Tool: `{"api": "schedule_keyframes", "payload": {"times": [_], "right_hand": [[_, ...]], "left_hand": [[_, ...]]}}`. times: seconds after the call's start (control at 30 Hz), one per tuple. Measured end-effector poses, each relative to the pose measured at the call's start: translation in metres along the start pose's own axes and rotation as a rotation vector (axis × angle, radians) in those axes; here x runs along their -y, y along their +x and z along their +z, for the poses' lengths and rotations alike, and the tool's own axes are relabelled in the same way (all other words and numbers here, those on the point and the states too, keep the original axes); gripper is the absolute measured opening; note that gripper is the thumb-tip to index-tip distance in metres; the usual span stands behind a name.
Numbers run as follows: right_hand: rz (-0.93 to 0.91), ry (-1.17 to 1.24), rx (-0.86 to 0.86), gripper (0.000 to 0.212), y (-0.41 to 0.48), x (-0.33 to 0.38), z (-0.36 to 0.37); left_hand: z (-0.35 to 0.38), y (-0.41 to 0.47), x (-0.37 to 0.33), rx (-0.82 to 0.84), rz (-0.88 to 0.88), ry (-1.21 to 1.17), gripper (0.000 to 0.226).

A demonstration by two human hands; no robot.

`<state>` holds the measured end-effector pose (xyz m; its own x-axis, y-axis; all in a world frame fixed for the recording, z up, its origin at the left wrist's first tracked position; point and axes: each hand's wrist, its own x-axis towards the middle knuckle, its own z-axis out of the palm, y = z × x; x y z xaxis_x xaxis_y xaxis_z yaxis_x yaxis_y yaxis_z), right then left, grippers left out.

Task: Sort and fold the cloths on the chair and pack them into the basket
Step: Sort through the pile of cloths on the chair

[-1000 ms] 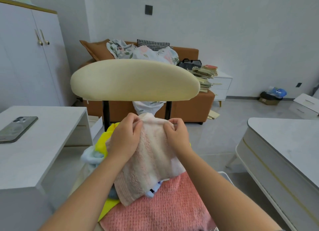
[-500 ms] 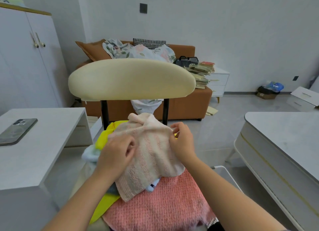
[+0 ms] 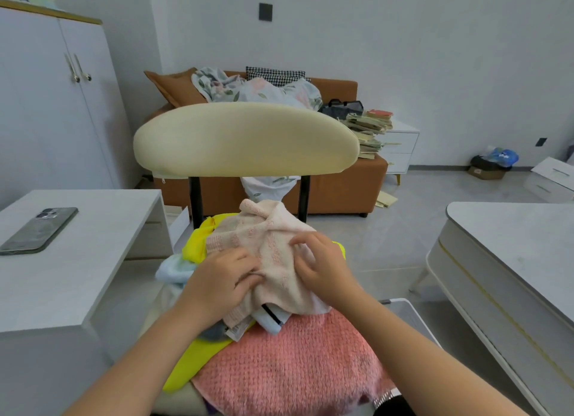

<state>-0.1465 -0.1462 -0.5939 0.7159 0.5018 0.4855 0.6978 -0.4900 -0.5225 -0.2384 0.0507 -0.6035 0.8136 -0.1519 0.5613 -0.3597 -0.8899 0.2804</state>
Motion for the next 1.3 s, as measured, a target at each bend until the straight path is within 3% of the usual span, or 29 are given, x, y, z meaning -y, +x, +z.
{"api": "schedule_keyframes", "payload": {"times": [0.17,0.27,0.4,0.57,0.7,0.8,0.97,1.13,1.3], "right_hand": [[-0.128,0.031,0.103,0.036,-0.001,0.012,-0.008],[-0.16,-0.033,0.124,0.021,0.004,0.018,-0.01],[0.098,0.125,0.041,0.015,0.008,0.018,-0.016],[0.352,0.39,-0.02,0.021,0.016,0.011,-0.018],[0.436,0.452,0.048,0.022,0.021,0.011,-0.018],[0.411,0.43,0.069,0.015,0.023,0.016,-0.022],[0.269,0.566,0.113,0.017,0.028,0.035,-0.044],[0.234,0.491,0.279,0.048,0.037,0.042,-0.061],[0.191,0.436,0.348,0.06,0.043,0.051,-0.075]], "left_hand": [[-0.01,0.016,-0.008,-0.078,-0.123,-0.141,0.041],[-0.018,0.03,-0.018,-0.112,-0.174,-0.212,0.044],[-0.023,0.03,-0.02,-0.086,-0.202,-0.244,0.036],[-0.026,0.018,-0.012,0.012,-0.115,-0.163,0.052],[-0.024,0.02,-0.01,-0.121,-0.131,-0.164,0.028],[-0.026,0.032,-0.013,-0.209,-0.233,-0.21,0.025],[-0.035,0.061,-0.023,-0.161,-0.24,-0.116,0.026],[-0.051,0.095,-0.044,-0.075,-0.286,-0.013,0.029],[-0.068,0.119,-0.061,0.033,-0.319,0.197,0.048]]}}
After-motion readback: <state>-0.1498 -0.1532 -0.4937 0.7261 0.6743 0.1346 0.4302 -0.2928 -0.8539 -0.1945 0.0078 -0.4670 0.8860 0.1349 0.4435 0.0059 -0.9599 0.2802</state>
